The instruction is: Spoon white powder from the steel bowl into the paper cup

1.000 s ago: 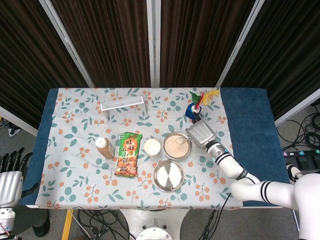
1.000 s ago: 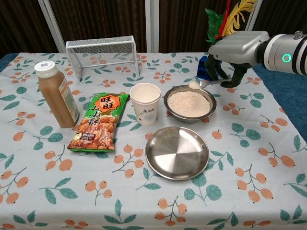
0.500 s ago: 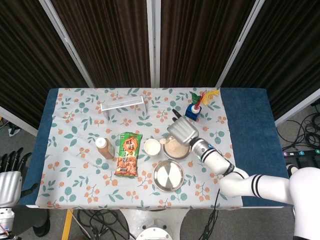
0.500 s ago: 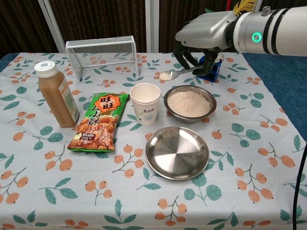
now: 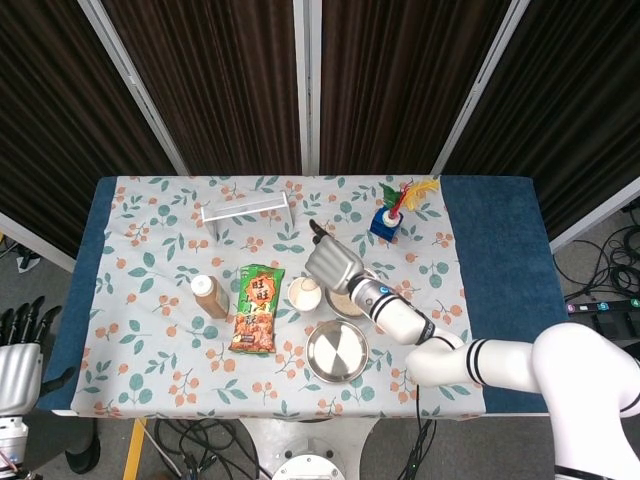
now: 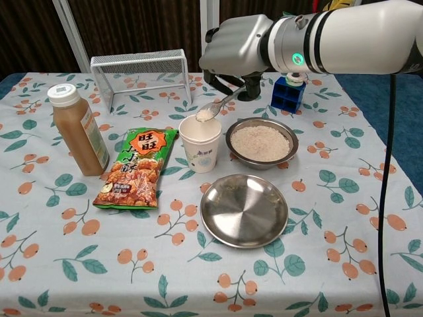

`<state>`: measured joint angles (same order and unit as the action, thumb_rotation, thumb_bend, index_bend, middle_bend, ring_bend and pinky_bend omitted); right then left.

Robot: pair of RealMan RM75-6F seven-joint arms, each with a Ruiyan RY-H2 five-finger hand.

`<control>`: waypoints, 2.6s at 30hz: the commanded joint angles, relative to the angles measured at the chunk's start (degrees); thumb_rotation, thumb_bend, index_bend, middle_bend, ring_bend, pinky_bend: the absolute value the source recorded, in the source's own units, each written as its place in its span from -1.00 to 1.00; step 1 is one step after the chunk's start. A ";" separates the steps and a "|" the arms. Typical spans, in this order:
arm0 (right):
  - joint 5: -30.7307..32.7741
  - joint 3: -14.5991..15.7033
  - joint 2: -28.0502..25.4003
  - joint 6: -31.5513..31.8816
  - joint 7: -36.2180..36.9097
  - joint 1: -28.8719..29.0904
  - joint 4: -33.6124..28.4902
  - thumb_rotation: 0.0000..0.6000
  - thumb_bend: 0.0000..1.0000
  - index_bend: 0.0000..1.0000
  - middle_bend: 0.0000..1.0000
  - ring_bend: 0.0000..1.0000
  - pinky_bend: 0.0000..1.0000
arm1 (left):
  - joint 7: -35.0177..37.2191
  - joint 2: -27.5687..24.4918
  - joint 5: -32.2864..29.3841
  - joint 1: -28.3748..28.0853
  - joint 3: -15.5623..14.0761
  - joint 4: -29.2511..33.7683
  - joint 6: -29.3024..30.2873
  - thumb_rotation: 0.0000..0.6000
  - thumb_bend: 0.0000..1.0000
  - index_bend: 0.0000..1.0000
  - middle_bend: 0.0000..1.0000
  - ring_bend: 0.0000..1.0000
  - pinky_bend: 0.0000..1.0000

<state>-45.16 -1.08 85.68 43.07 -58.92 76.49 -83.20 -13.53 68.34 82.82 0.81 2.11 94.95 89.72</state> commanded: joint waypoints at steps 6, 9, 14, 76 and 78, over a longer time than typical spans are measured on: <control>-4.20 5.27 2.82 4.77 -14.20 5.10 0.29 1.00 -0.35 0.24 0.21 -0.47 -1.00 | 0.29 0.21 0.07 0.31 -0.10 -0.23 0.36 1.00 -0.90 -0.58 -0.71 -0.85 -0.86; -6.23 6.42 3.41 6.03 -17.12 5.43 0.82 1.00 -0.35 0.24 0.21 -0.48 -1.00 | 0.51 0.22 0.00 0.30 -0.03 -0.51 0.30 1.00 -0.90 -0.58 -0.71 -0.85 -0.86; -9.45 7.97 3.99 7.72 -20.33 5.16 1.30 1.00 -0.35 0.24 0.21 -0.49 -1.00 | 0.64 0.28 -0.03 0.09 0.04 -0.71 -0.06 1.00 -0.90 -0.58 -0.71 -0.85 -0.86; -26.18 7.68 -3.00 17.74 23.34 -23.01 -12.94 1.00 -0.35 0.29 0.26 -0.42 -1.00 | -1.89 -0.67 2.62 -0.53 -0.43 1.70 0.22 1.00 -0.90 -0.58 -0.71 -0.85 -0.86; -27.27 7.97 -2.07 17.30 25.04 -23.91 -12.22 1.00 -0.35 0.28 0.26 -0.43 -1.00 | -1.95 -0.77 2.60 -0.45 -0.49 1.91 0.29 1.00 -0.90 -0.58 -0.71 -0.85 -0.86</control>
<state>-70.56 5.79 82.48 60.82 -36.07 54.43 -95.96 -15.46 67.58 85.41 0.36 1.63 96.85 90.00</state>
